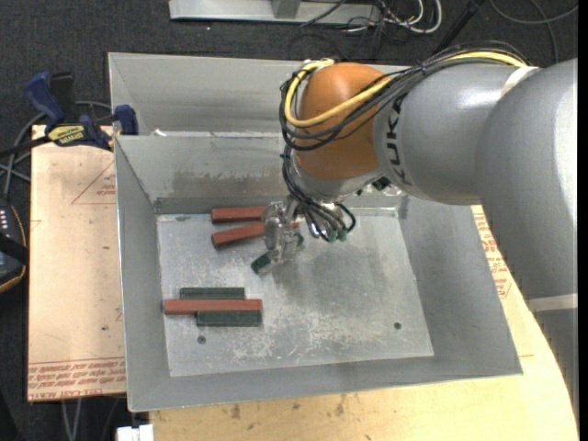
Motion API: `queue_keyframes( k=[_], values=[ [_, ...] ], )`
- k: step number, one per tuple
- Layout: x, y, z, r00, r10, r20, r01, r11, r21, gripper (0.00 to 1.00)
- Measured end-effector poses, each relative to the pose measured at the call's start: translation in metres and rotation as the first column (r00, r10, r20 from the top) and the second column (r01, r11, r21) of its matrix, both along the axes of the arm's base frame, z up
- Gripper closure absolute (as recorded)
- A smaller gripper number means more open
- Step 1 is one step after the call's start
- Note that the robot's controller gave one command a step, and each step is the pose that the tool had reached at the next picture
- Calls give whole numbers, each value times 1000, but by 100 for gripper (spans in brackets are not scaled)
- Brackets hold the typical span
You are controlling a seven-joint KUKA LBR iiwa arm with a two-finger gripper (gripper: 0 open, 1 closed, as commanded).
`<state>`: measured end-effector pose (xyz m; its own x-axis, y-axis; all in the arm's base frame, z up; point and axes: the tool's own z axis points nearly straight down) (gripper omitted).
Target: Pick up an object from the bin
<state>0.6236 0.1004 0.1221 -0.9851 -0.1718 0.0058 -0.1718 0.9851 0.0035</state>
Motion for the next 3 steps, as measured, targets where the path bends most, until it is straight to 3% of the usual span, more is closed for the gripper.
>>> queue_keyframes(
  k=[1, 2, 3],
  values=[
    [10, -7, 88, 999, -29, 19, 29, 1000, 1, 100],
    [23, 22, -3, 998, -60, 1, 60, 998, -1, 100],
    [16, 11, 94, 1000, 7, 18, -7, 1000, 0, 100]
  ],
)
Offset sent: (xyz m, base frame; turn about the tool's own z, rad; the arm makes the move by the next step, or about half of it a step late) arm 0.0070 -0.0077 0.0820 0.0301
